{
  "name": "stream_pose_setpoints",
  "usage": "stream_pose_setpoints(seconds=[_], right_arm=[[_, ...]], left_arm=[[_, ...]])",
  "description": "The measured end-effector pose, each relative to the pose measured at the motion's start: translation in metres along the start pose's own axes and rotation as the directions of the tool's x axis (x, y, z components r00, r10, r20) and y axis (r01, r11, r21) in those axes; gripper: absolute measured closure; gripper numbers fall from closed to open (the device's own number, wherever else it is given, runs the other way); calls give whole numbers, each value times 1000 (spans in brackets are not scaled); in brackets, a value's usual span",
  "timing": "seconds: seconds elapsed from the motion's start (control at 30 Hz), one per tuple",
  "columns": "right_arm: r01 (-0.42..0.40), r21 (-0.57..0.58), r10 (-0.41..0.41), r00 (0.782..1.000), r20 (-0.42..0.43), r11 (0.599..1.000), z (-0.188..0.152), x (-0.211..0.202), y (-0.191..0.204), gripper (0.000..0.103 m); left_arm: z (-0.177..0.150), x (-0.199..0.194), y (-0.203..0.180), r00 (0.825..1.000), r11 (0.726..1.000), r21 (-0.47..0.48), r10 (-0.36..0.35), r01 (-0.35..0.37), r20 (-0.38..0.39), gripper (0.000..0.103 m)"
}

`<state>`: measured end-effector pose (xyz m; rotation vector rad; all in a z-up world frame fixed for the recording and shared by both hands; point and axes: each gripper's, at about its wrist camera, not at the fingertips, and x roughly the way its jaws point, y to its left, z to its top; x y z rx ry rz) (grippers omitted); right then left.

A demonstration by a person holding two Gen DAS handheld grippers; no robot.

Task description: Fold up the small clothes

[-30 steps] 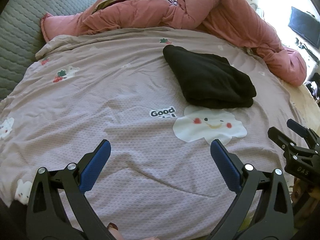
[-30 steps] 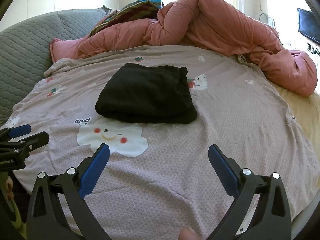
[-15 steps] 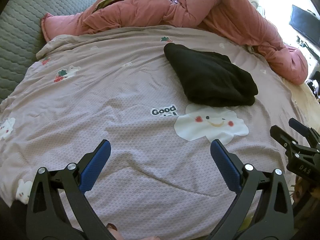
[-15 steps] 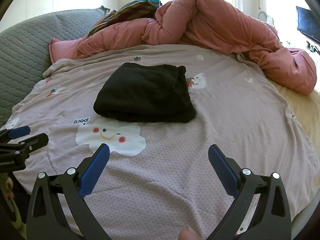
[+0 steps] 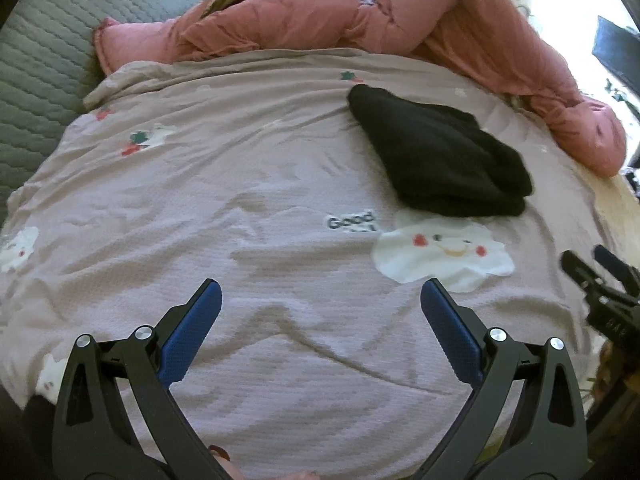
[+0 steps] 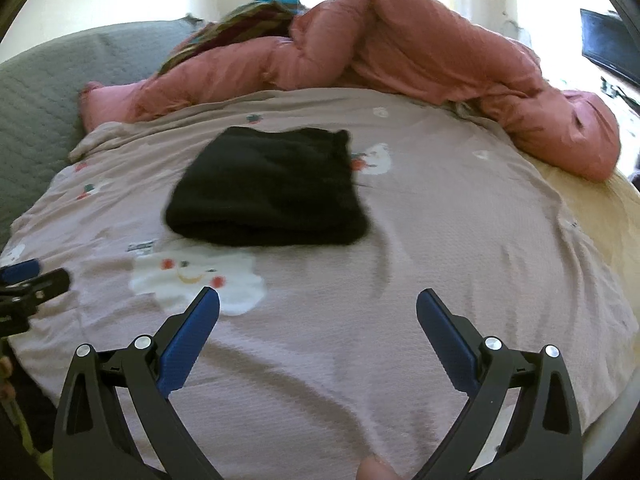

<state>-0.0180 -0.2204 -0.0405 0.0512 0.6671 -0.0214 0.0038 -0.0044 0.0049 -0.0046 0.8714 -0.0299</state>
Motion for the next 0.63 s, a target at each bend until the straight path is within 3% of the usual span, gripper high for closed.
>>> stream_pose_setpoints(seconds=[0.13,0.23,0.27,0.33,0.4,0.43,0.47,0.5,0.53,0.57,0.6,0.63], right_arm=[[87,103,-83,996,-42,991,-2,9,-33,5],[210,195,-201,977,-64,958,-6,6,-72,5],[250,214,-243,968,-59,944,-7,3,-84,5],[388,263,-390,920,-49,883,-12,-10,-121,5],[522,318,-534,844,-55,792,-22,-28,-169,5],[558,341,-572,817,-69,756,-29,-34,-186,5],[630,385,-645,756,-107,674,-40,-47,-219,5],[668,408,-682,719,-136,622,-48,-55,-238,5],[719,430,-731,659,-174,546,-60,-66,-262,5],[774,452,-787,578,-216,444,-75,-79,-290,5],[804,452,-813,528,-246,386,-85,-86,-305,5],[843,440,-835,463,-297,310,-97,-93,-324,5]], left_arm=[[3,5,11,1000,1000,-25,13,-14,-17,10],[8,10,27,999,997,-62,36,-38,-29,10],[10,11,34,999,996,-71,42,-44,-29,10],[15,12,53,998,994,-100,51,-53,-21,10],[23,15,84,995,984,-152,96,-99,-22,10],[27,17,103,994,977,-182,105,-108,-28,10],[32,19,130,992,968,-217,122,-126,-31,10],[35,20,150,987,959,-234,157,-161,-38,10],[38,21,177,975,941,-257,216,-221,-46,10],[40,21,199,965,927,-269,259,-262,-45,10],[43,22,223,952,910,-281,302,-304,-53,10],[44,24,249,937,888,-301,343,-348,-73,10]])
